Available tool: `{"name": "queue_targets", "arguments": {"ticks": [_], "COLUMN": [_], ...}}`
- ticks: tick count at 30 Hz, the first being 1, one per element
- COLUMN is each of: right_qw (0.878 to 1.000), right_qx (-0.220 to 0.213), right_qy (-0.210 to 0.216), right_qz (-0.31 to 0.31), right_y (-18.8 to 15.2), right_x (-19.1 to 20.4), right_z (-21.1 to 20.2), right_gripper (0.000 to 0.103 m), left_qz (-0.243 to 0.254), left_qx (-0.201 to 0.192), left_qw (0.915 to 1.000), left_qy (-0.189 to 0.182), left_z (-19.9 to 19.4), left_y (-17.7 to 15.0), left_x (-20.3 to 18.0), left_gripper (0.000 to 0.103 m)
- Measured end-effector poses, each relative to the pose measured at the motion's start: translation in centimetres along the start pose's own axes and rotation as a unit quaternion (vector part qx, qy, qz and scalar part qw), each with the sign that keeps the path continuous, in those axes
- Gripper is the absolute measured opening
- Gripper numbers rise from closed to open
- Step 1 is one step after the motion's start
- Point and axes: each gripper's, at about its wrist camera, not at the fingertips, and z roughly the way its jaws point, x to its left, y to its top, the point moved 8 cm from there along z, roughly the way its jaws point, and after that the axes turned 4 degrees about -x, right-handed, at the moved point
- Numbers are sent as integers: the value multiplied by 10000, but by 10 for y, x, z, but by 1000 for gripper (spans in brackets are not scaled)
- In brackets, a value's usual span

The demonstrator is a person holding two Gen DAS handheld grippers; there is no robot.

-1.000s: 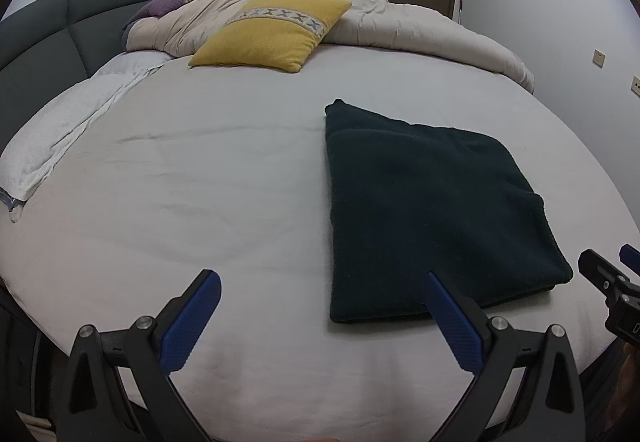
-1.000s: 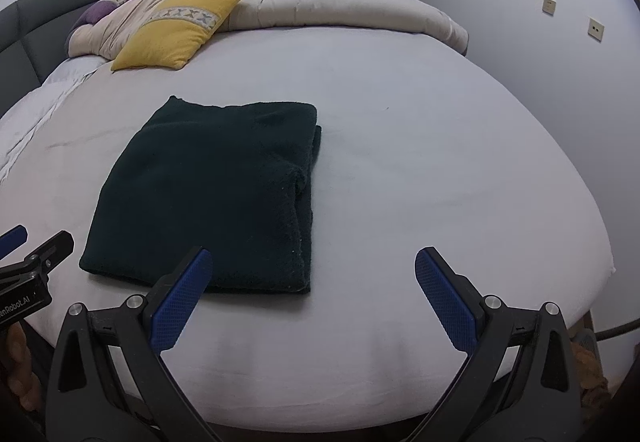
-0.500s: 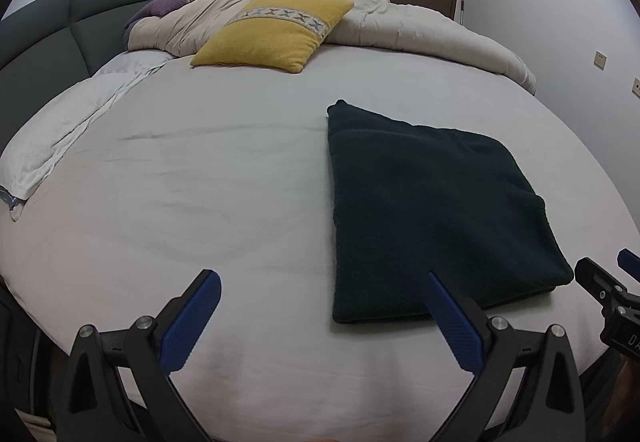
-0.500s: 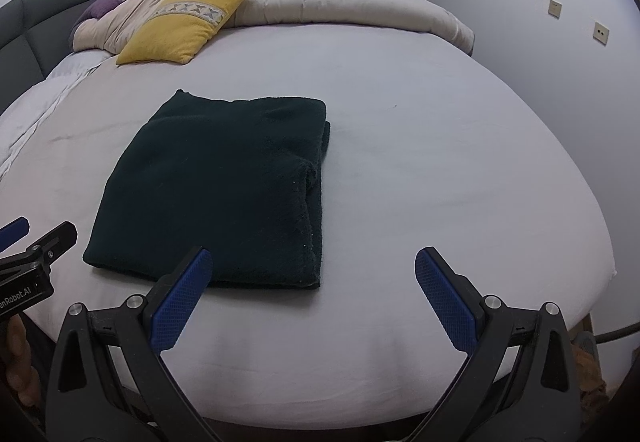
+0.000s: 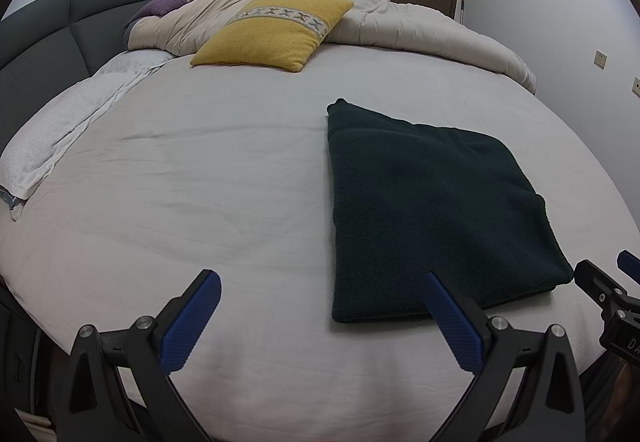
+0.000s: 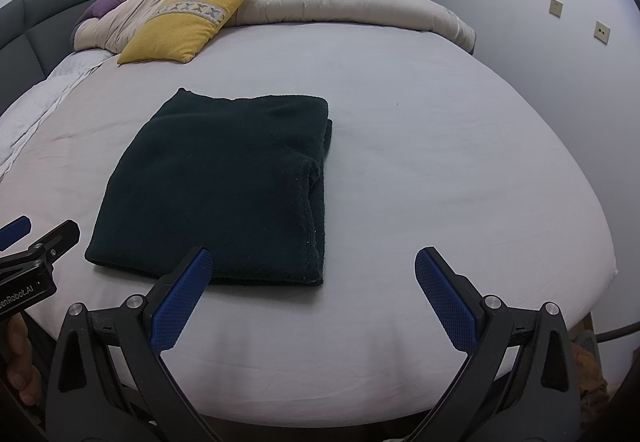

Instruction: Fold small clothes

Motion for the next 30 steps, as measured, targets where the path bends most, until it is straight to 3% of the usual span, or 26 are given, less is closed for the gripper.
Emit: {"name": "queue_targets", "arguments": {"ticks": [30], "right_qw": [10000], "right_qx": [51], "right_qy": [33], "right_qz": [25], "right_y": [-5], "right_x": [4], "right_z": [6], "right_gripper": [103], "left_qz": [9], "left_qx": [9], "left_qw": [10000], "left_qy": [17], "left_z": [-1], "left_y": [-3], "left_x": [-2], "left_gripper": [103]}}
